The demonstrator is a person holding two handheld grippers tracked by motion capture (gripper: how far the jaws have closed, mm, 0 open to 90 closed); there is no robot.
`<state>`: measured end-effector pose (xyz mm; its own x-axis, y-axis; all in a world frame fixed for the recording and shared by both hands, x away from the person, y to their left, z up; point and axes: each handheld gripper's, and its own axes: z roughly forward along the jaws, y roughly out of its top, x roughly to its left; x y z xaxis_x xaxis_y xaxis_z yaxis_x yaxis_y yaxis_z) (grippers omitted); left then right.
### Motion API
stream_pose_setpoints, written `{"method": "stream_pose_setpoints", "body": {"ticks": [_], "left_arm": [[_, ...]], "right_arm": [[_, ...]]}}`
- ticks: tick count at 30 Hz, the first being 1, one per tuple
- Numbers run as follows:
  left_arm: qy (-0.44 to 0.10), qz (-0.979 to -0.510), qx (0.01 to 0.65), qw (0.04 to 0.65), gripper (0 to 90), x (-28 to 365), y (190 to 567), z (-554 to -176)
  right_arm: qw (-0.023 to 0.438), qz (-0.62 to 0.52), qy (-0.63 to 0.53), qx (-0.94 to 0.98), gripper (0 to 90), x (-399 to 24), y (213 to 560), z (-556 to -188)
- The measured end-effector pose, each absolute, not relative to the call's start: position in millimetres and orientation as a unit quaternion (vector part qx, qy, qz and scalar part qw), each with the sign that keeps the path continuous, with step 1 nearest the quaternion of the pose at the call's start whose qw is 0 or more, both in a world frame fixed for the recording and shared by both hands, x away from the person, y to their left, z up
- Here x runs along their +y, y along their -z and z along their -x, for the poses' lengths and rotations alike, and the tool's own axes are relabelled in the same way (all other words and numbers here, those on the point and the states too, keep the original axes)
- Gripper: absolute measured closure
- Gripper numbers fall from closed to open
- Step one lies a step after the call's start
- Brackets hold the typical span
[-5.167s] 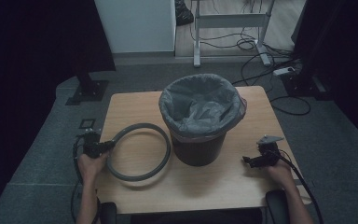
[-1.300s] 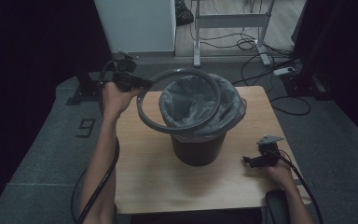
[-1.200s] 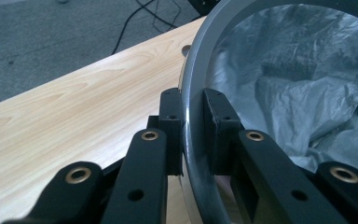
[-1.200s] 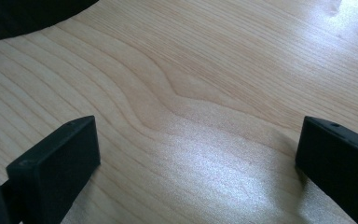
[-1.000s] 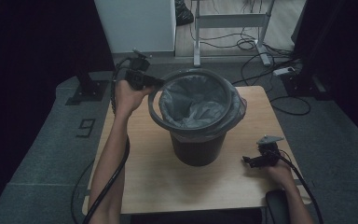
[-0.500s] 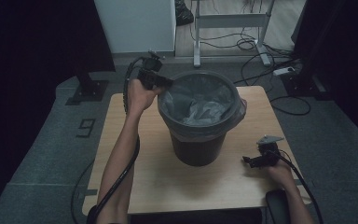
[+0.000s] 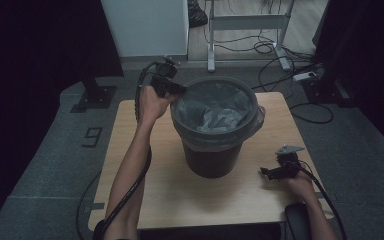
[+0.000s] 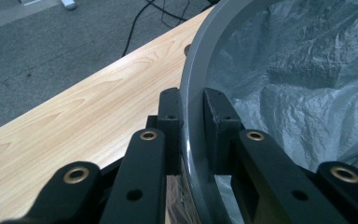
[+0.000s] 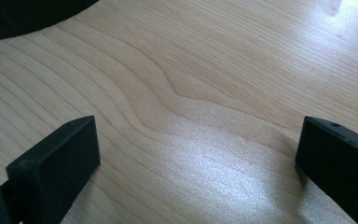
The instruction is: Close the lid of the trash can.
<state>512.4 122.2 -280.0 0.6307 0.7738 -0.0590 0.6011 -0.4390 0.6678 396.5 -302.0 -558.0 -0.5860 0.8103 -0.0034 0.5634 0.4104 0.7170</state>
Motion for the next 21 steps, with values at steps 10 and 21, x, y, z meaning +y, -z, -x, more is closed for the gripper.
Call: {"method": "stream_pose_setpoints", "body": {"ticks": [10,21], "left_arm": [[-0.142,-0.843,0.405,0.325,78.4,118.3,282.1,-510.9],[-0.164,-0.842,0.379,0.348,49.3,121.1,277.9,-507.3]], "right_arm": [[0.179,-0.419,-0.345,0.820,0.0,-302.0,558.0,-396.4],[0.179,-0.419,-0.345,0.821,0.0,-302.0,558.0,-396.4]]}}
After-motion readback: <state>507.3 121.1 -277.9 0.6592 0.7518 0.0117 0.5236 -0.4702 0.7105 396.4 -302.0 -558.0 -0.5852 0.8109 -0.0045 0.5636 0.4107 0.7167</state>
